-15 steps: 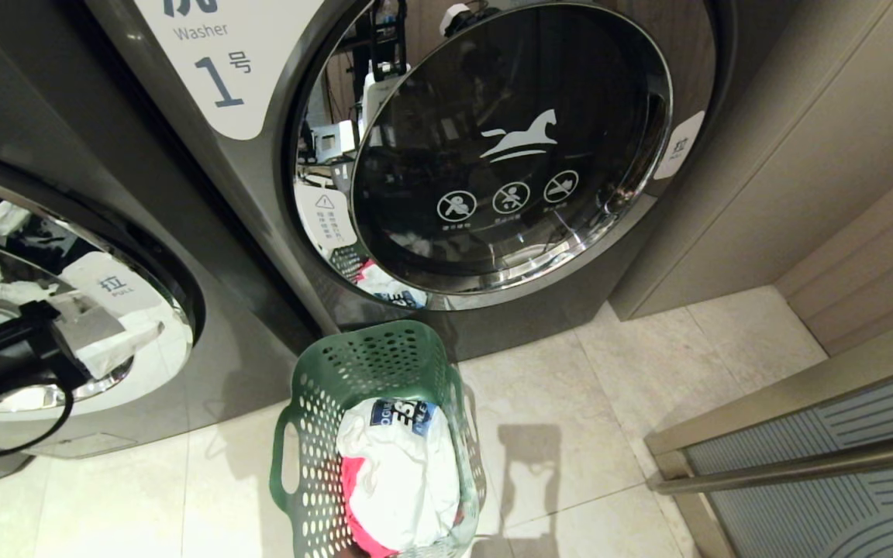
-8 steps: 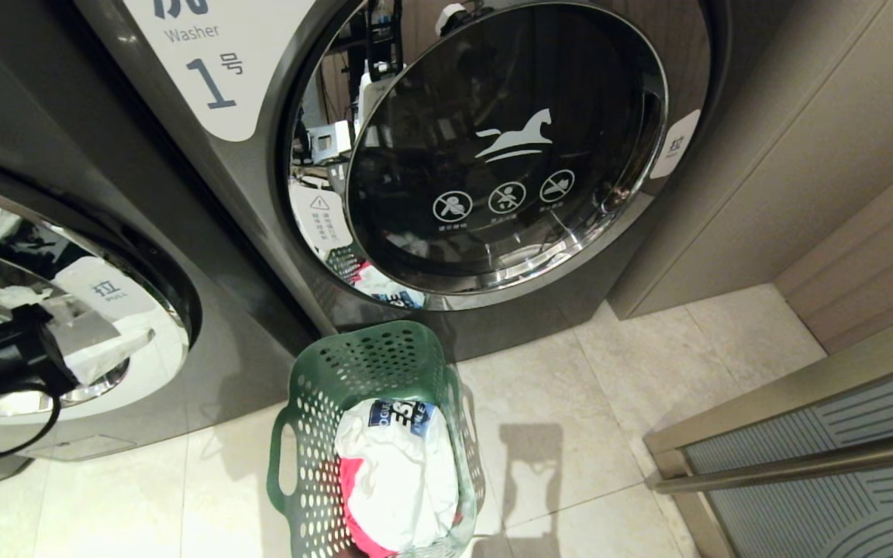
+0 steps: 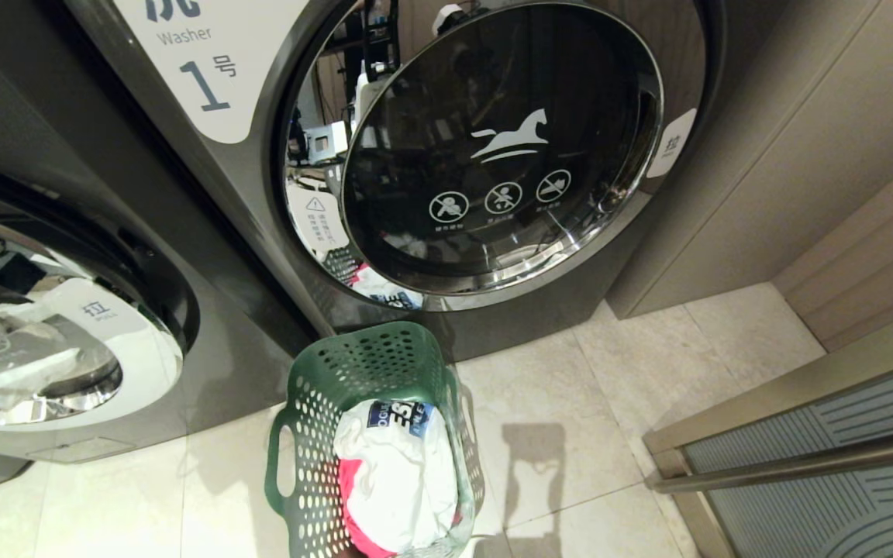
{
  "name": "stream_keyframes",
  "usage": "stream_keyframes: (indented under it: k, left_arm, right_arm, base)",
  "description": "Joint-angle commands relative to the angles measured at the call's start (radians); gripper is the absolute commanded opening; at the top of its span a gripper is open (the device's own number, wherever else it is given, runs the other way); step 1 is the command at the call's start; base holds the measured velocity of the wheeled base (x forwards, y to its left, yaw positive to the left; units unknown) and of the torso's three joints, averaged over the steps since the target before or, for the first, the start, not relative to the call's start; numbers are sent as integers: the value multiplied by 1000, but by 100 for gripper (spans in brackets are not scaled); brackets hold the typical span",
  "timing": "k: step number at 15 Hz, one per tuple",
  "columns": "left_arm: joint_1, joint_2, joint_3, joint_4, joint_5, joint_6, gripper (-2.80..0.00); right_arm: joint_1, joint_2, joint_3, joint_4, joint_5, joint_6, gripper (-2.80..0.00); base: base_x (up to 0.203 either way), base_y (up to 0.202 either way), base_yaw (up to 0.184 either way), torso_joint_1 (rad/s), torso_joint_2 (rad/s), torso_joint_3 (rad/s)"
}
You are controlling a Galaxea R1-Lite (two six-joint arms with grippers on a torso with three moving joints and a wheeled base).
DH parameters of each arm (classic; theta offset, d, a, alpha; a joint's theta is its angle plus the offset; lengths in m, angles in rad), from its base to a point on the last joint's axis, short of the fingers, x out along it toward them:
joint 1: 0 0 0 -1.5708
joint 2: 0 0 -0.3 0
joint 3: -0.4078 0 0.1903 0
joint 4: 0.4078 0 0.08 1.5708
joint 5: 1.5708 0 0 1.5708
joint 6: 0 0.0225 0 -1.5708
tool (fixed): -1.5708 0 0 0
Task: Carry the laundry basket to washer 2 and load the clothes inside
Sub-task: Open the lid of the washing machine
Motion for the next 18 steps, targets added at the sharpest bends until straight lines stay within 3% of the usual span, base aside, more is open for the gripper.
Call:
stream_keyframes:
  k: [1,6,8,11,14,16,18]
  left_arm:
    - [87,3,-15,-6,3,-2,0]
    - [392,-92,-18,-6,6,-9,0]
    - [521,-192,-22,-6,7,-51,0]
    - [669,-409,-54,-6,85,-287,0]
    - [791,-663,-108,-6,215,-600,0]
    - [847,-793,-210,-6,254,-852,0]
    - [866,-844,-358,-6,267,-1055,0]
  right_arm:
    - [1,0,0,0,0,0,-280]
    - [1,0,0,0,0,0,-280]
    - [2,0,0,0,0,0,-280]
    - [0,0,0,0,0,0,-280]
    - [1,0,0,-1,0,0,-280]
    - [0,0,0,0,0,0,-280]
    - [2,0,0,0,0,0,-280]
  base:
    - [0,0,0,0,0,0]
    - [0,0,0,0,0,0]
    - [0,0,0,0,0,0]
    - [0,0,0,0,0,0]
    - [0,0,0,0,0,0]
    - [0,0,0,0,0,0]
    - [0,0,0,0,0,0]
